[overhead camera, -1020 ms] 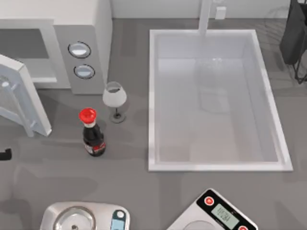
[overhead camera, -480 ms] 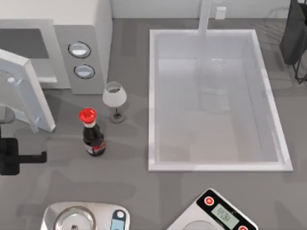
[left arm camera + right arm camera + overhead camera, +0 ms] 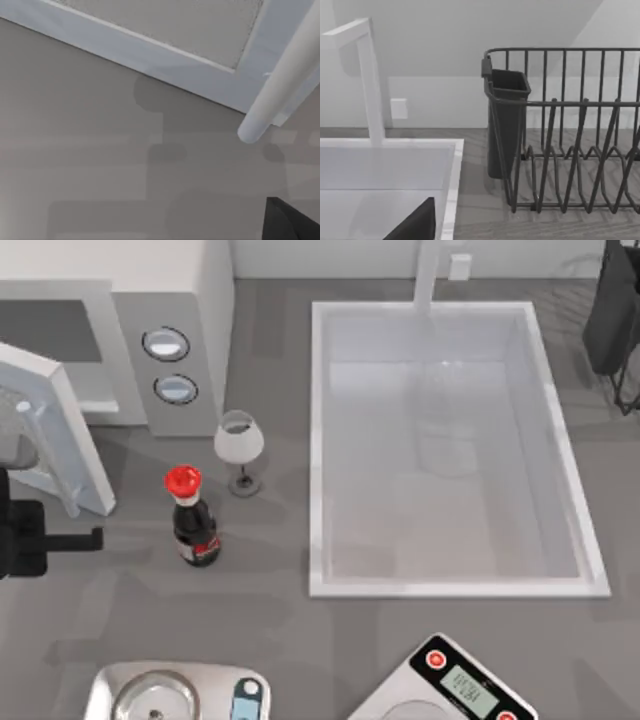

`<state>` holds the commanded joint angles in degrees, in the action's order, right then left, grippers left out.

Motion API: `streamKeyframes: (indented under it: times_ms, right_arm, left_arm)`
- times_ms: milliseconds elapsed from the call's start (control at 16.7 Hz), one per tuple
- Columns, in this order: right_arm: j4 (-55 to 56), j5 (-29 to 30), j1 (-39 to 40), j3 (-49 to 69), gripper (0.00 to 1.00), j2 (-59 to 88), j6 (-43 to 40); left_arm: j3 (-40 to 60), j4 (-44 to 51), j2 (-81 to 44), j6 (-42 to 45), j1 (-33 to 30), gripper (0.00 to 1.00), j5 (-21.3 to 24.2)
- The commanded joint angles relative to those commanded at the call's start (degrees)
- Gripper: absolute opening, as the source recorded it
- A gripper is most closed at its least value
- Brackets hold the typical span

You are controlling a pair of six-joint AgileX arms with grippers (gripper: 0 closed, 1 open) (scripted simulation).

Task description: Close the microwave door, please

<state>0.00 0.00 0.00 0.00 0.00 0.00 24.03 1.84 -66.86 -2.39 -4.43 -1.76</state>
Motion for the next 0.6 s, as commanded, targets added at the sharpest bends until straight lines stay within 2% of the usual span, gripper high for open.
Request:
streamKeyframes:
  times_ms: [360, 600]
  right_arm:
    - [0.0, 0.0, 0.0, 0.0, 1.0, 0.0, 0.0]
    - [0.0, 0.0, 0.0, 0.0, 1.0, 0.0, 0.0]
  left_arm:
    - [10.1, -7.3, -18.7, 0.7, 0.7, 0.0, 0.6]
    - [12.7, -9.3, -22.5, 0.9, 0.9, 0.0, 0.8]
